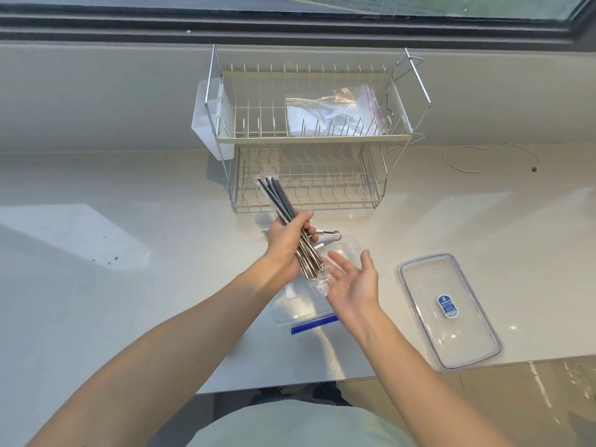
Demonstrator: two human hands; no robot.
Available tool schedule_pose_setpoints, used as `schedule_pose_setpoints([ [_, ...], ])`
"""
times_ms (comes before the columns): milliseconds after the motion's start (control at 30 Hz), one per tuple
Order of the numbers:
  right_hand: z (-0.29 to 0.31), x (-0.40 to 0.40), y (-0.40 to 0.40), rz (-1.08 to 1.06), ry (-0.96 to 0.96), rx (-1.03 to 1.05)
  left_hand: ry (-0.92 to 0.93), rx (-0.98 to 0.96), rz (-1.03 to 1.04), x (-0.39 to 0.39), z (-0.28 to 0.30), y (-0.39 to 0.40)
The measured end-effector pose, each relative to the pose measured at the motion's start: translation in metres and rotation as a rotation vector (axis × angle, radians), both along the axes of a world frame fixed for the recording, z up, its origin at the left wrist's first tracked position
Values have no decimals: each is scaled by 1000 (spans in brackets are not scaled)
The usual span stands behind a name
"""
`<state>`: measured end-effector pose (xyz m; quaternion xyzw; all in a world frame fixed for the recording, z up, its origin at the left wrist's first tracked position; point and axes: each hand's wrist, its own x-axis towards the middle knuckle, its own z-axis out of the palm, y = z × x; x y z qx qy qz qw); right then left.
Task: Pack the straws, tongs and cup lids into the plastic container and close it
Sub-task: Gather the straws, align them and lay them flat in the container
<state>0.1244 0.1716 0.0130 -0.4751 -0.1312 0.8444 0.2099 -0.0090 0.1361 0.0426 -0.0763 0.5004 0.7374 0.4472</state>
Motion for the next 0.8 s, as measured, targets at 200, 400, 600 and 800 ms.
schedule_pose_setpoints([
  [200,8,-23,-18,-231,47,-179,-49,-63,65,21,-4,9],
  [400,8,-33,-10,-135,-26,-110,-122,-56,37,30,-3,7],
  [600,23,-23,15,28,-131,323,34,-96,-279,11,-4,-9],
  [800,45,-24,67,377,-203,1015,220,-197,-818,6,-3,-31],
])
